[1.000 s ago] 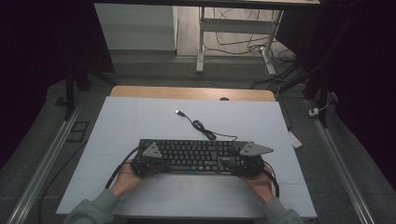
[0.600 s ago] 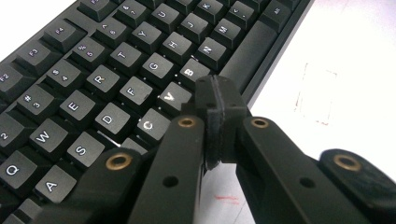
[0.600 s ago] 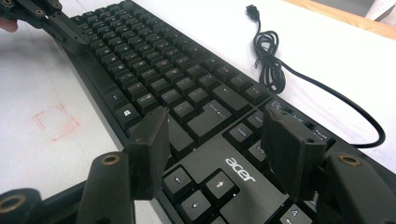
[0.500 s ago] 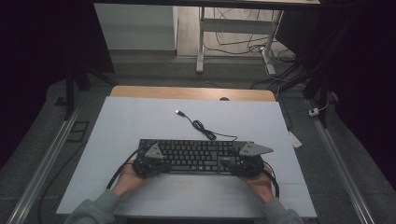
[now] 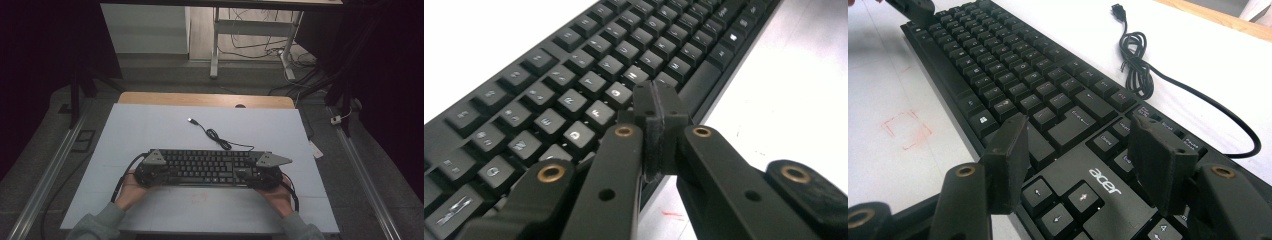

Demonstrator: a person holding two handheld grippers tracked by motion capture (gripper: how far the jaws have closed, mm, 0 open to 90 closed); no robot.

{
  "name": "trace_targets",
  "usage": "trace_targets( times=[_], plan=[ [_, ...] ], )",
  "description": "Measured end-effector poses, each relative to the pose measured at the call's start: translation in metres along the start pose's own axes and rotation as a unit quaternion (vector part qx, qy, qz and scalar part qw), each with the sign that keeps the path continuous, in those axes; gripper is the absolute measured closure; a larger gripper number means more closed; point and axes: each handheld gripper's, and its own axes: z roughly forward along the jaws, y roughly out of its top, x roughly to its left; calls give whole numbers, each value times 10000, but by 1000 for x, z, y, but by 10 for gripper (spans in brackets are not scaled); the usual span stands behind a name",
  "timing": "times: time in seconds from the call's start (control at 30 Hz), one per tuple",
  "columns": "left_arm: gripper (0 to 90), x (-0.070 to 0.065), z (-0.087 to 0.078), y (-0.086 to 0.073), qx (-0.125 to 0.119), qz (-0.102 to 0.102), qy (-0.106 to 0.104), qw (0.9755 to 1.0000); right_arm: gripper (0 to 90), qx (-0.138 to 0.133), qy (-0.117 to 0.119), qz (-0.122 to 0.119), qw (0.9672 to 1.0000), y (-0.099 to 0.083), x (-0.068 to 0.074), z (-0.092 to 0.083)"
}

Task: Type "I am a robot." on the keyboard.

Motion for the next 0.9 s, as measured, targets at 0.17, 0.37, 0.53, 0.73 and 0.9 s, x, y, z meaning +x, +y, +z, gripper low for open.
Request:
trace_targets(
  times=[0.17, 0.37, 0.53, 0.73, 0.9],
  plan=[
    [762, 6, -7, -1, -178, -210, 51, 9996, 413, 3, 37, -8, 10000, 0, 0, 1],
    [567, 8, -13, -1, -337, -379, 255, 9984, 411, 4, 29, -7, 10000, 0, 0, 1],
    [477, 10, -16, -2, -352, -432, 347, 9978, 410, 32, 17, -16, 10000, 0, 0, 1],
    [411, 13, -19, -3, -356, -484, 435, 9972, 409, 47, 6, -26, 10000, 0, 0, 1],
    [378, 15, -22, -3, -377, -523, 478, 9968, 409, 40, 17, -23, 10000, 0, 0, 1]
  ],
)
